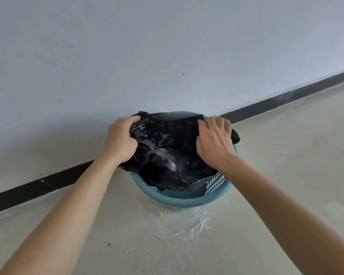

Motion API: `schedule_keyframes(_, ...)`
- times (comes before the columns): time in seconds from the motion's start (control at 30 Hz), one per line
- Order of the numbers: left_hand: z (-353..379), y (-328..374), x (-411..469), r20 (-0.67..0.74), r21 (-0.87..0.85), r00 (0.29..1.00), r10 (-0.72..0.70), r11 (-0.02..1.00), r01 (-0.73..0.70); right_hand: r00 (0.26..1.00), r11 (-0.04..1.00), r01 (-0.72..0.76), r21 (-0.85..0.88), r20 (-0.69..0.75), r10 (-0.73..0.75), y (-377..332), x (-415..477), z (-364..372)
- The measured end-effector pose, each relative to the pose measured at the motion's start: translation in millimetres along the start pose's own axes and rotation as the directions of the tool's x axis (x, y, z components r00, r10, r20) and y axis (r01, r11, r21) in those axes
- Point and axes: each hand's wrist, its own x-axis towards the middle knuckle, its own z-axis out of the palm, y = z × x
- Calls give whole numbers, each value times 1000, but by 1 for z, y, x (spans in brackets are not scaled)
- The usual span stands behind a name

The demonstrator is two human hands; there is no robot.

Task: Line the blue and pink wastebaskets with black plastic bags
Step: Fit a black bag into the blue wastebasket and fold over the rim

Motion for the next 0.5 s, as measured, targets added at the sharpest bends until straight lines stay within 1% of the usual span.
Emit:
schedule_keyframes(0.03, 3, 2, 1, -6, -10, 1000, -29, 1000, 29, 999, 999, -27, 26, -35, 28, 3, 2, 1)
schedule_keyframes(0.07, 6, 4, 3, 12, -51, 996, -87, 995, 88, 998, 997, -48, 57, -46, 50, 6, 3, 0)
schedule_keyframes(0.1, 10, 7, 4, 28, -104, 989, -145, 984, 147, 998, 994, -60, 94, -30, 63, 8, 5, 0)
schedule_keyframes(0.13, 16, 11, 3, 27, -147, 985, -171, 974, 173, 997, 988, -71, 139, 11, 70, 10, 6, -2)
schedule_keyframes(0.2, 24, 16, 2, -69, -151, 986, -150, 979, 138, 993, 971, -101, 217, 82, 85, 10, 9, -7)
schedule_keyframes(0.27, 26, 15, 1, -156, -125, 978, -137, 985, 119, 992, 970, -118, 213, 68, 106, 10, 12, -11)
schedule_keyframes(0.3, 27, 13, 2, -168, -131, 978, -128, 986, 106, 994, 976, -105, 191, 43, 99, 11, 14, -11)
schedule_keyframes(0.37, 28, 9, 7, -117, -149, 989, -86, 986, 69, 999, 988, -47, 149, 14, 45, 15, 18, -8)
schedule_keyframes(0.43, 28, 2, 9, -77, -78, 995, -62, 995, 56, 996, 990, -38, 136, 82, 27, 20, 23, -5)
schedule_keyframes(0.5, 29, -3, 8, -34, 72, 997, -75, 994, 78, 989, 996, -42, 81, 146, 30, 21, 29, -3)
